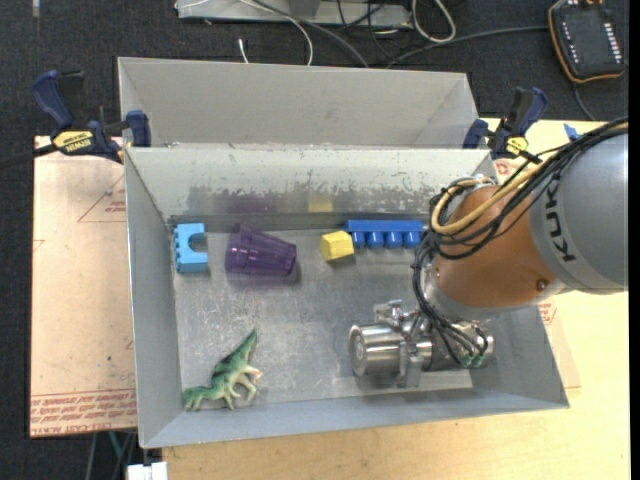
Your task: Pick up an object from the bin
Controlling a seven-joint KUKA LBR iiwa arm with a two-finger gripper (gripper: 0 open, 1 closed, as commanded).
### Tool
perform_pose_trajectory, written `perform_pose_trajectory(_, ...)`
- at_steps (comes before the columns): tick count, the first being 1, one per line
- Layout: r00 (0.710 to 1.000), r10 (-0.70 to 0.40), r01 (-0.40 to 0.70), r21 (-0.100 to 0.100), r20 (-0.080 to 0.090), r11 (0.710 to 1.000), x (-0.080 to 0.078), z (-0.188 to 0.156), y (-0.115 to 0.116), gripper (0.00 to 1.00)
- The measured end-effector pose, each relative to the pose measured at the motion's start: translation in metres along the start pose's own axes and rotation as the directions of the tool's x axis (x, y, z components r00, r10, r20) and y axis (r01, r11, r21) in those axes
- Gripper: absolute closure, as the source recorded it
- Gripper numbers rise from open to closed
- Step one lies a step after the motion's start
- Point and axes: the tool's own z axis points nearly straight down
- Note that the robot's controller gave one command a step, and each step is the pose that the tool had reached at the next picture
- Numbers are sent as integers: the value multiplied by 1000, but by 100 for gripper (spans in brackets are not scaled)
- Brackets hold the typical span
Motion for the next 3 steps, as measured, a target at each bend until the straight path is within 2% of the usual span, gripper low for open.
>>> perform_pose_trajectory(2, 1000, 0, 0, -1, 0, 1000, 0, -36, 1, 100)
perform_pose_trajectory(3, 1000, 1, -1, -2, -5, 1000, 0, -65, 2, 100)
